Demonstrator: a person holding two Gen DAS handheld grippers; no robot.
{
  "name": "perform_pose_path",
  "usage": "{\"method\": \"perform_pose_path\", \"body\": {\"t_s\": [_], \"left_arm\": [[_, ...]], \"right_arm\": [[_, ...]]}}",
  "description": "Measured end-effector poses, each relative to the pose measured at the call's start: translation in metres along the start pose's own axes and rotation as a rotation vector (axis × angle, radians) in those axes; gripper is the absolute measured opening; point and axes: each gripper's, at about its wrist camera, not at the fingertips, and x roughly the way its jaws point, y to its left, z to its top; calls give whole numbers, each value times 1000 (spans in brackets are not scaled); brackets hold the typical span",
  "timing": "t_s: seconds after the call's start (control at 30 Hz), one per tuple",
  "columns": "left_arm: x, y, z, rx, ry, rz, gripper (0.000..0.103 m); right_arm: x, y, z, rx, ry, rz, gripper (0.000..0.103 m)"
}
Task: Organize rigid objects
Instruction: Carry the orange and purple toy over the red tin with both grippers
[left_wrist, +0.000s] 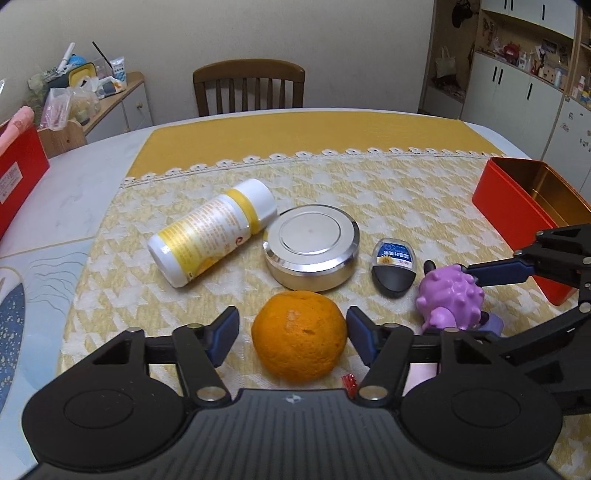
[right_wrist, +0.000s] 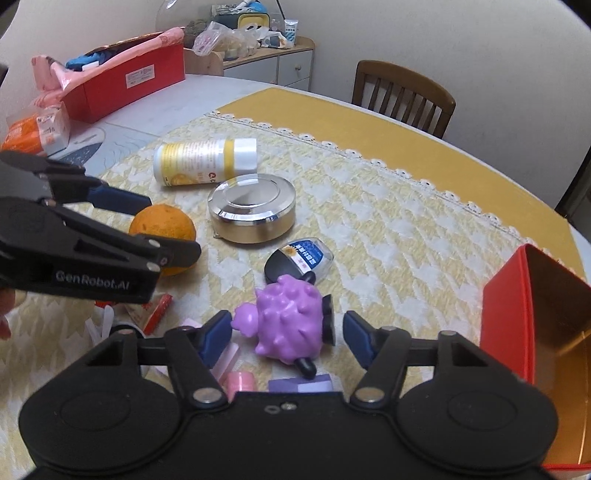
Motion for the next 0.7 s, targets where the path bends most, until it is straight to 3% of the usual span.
{"method": "perform_pose_path", "body": {"t_s": [0.03,0.7], "left_arm": [[0,0,0,1,2,-6,55],[-9,-2,2,6,10,19,54]], "right_arm": [[1,0,0,-3,1,1,60],[-25,-8,-1,91,-51,-2,58]]}}
